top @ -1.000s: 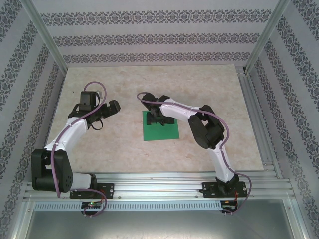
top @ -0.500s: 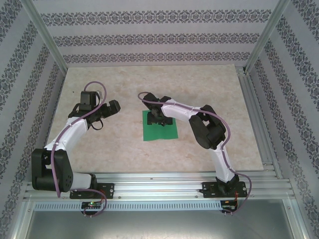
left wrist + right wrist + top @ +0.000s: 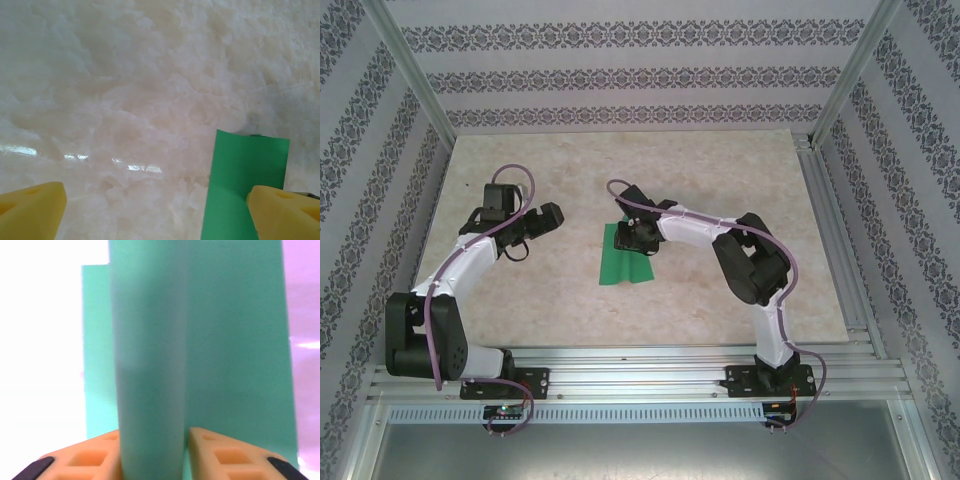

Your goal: Fold a paper plane with a square sheet of paper (pick it up from the middle)

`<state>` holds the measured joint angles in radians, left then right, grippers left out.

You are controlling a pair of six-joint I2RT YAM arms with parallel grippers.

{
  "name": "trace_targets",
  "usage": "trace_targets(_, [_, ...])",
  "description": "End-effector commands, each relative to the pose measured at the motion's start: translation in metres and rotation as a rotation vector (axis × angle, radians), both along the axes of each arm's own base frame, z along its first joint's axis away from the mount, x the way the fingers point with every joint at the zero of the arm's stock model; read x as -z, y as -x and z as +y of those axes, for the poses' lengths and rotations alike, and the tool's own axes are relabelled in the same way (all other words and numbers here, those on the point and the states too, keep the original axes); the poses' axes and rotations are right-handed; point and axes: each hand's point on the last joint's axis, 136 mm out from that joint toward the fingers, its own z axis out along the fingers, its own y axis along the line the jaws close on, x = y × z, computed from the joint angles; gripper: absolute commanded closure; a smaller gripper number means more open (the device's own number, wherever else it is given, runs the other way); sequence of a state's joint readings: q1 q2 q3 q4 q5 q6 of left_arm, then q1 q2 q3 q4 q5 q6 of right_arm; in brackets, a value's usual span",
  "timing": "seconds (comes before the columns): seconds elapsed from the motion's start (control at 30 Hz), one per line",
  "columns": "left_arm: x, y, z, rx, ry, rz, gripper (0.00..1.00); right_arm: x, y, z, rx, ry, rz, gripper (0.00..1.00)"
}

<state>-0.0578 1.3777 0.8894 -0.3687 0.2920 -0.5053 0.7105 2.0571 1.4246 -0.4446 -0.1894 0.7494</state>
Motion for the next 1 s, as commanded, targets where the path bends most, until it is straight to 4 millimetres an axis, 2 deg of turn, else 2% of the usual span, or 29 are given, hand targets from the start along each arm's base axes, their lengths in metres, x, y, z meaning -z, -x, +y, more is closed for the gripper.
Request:
trace_targets(0.0, [-0.004,0.003,-0.021,0.056,0.067,0.002,0.11,-0.077,-0.007,0.054,-0.066,-0.44,-0.059,0.7])
trace_targets(0.1, [-0.001,0.006,-0.037,0.096,0.099,0.01,0.2,-0.072,-0.008,0.051,-0.043,-0.496,-0.031,0.71])
trace_targets(0.37, [0.021,0.011,-0.1,0.23,0.133,0.048,0.47,-0.029,-0.008,0.028,0.014,-0.468,0.025,0.77])
trace_targets(0.43, [0.025,0.011,-0.114,0.255,0.133,0.056,0.5,-0.025,-0.011,0.02,0.037,-0.499,0.032,0.77])
trace_targets(0.53, [0.031,0.01,-0.131,0.28,0.132,0.06,0.51,-0.018,-0.013,0.007,0.065,-0.511,0.05,0.78])
trace_targets(0.7, [0.041,0.007,-0.151,0.314,0.115,0.077,0.52,0.003,-0.007,-0.017,0.041,-0.345,0.045,0.76])
trace_targets(0.8, [0.044,0.006,-0.159,0.327,0.108,0.082,0.52,0.014,-0.004,-0.03,0.031,-0.299,0.061,0.75])
trace_targets(0.97, [0.048,0.005,-0.164,0.332,0.09,0.086,0.52,0.02,-0.004,-0.042,0.035,-0.268,0.063,0.74])
